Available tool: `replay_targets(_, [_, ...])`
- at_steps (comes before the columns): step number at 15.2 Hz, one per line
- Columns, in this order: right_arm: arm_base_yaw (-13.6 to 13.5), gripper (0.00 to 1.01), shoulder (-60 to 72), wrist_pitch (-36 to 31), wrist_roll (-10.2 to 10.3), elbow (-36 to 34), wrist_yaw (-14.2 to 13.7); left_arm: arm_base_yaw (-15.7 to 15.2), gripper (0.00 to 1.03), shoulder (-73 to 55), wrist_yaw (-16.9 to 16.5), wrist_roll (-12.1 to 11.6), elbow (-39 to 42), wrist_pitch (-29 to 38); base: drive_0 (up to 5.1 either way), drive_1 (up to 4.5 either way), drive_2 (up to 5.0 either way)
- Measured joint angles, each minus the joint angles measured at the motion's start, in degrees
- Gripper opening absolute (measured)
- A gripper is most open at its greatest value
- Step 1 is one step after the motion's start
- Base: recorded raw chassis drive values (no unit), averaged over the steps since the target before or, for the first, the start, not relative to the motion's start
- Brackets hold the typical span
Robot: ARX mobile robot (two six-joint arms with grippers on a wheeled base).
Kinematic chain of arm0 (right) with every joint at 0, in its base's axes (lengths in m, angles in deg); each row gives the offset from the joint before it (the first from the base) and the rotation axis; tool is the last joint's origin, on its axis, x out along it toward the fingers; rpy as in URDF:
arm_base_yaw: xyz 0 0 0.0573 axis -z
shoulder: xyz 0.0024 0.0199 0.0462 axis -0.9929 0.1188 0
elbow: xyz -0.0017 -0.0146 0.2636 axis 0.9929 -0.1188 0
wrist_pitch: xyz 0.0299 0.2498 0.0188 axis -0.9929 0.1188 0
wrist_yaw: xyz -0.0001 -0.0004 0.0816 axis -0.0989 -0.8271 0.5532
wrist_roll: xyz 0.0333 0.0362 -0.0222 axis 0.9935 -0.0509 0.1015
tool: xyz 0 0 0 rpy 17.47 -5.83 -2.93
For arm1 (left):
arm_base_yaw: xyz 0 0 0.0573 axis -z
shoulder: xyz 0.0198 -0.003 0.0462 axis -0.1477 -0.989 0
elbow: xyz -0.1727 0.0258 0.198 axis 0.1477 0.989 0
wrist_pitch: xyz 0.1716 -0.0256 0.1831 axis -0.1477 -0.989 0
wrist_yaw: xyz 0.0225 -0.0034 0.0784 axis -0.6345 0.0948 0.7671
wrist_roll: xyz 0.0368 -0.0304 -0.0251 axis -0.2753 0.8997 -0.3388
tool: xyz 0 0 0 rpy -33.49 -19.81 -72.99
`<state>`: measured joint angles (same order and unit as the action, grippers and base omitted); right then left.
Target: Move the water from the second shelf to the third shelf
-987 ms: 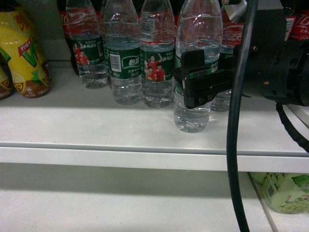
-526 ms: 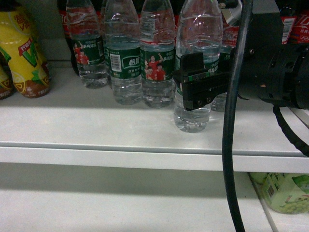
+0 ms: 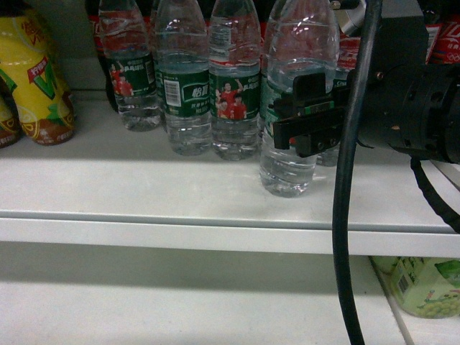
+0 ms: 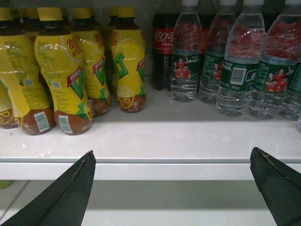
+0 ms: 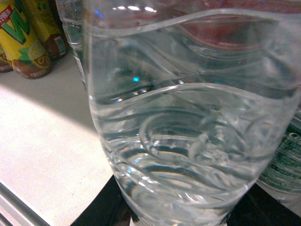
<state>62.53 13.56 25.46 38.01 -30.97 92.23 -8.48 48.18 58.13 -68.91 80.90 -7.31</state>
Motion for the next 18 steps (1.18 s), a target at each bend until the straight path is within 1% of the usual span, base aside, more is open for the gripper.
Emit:
replay_targets(1, [0.11, 0.39, -3.50, -0.26, 0.79, -3.72, -2.62, 0.00, 0.98, 0.00, 0.02, 0.00, 0.00, 0.00, 0.0, 0.00, 0.0])
replay_targets(2, [1.88, 0.37, -10.16, 2.19, 2.25, -9.46, -7.98, 0.00, 0.98, 0.00, 0.00, 0.00, 0.00, 0.00, 0.0, 0.00, 0.0])
replay_targets(3, [3.89, 0.36, -18.21, 5.11, 2.64, -15.56, -14.32, 0.00, 0.98, 0.00, 0.00, 0.00, -0.02, 0.00, 0.0, 0.00, 0.0])
replay_targets(4, [4.20, 0.36, -26.25, 8.79, 2.67, -20.96, -17.97, 0.00, 0.98, 0.00, 0.00, 0.00, 0.00, 0.00, 0.0, 0.00, 0.0])
replay_targets(5, [4.15, 0.36, -29.46, 10.56, 2.69, -22.91, -19.23, 0.00, 0.98, 0.00, 0.02, 0.00, -0.02, 0.00, 0.0, 0.00, 0.0])
replay_targets(7, [3.67, 0.36, -38.47, 14.25, 2.69, -27.06, -23.56, 0.00, 0.98, 0.00, 0.02, 0.00, 0.00, -0.02, 0.0, 0.00, 0.0])
replay_targets(9, [2.93, 0.36, -43.93, 15.85, 2.91, -28.79, -26.53, 0.00, 0.98, 0.00, 0.00, 0.00, 0.00, 0.00, 0.0, 0.00, 0.0])
replay_targets(12, [0.59, 0.36, -52.17, 20.79, 3.98, -31.08, -30.60, 0.00, 0.98, 0.00, 0.00, 0.00, -0.02, -0.02, 0.0, 0.00, 0.0])
replay_targets(14, [-2.43, 0.36, -60.78, 25.40, 4.63, -32.02, -36.41, 0.00, 0.98, 0.00, 0.00, 0.00, 0.00, 0.00, 0.0, 0.00, 0.0])
replay_targets(16, [-4.28, 0.36, -65.00, 27.32, 5.18, -32.09, -39.45, 0.00, 0.98, 0.00, 0.00, 0.00, 0.00, 0.00, 0.0, 0.00, 0.0])
replay_targets(18, [-4.52, 0.36, -67.32, 28.41, 5.38, -32.09, -40.63, 0.00, 0.98, 0.00, 0.00, 0.00, 0.00, -0.02, 0.0, 0.00, 0.0])
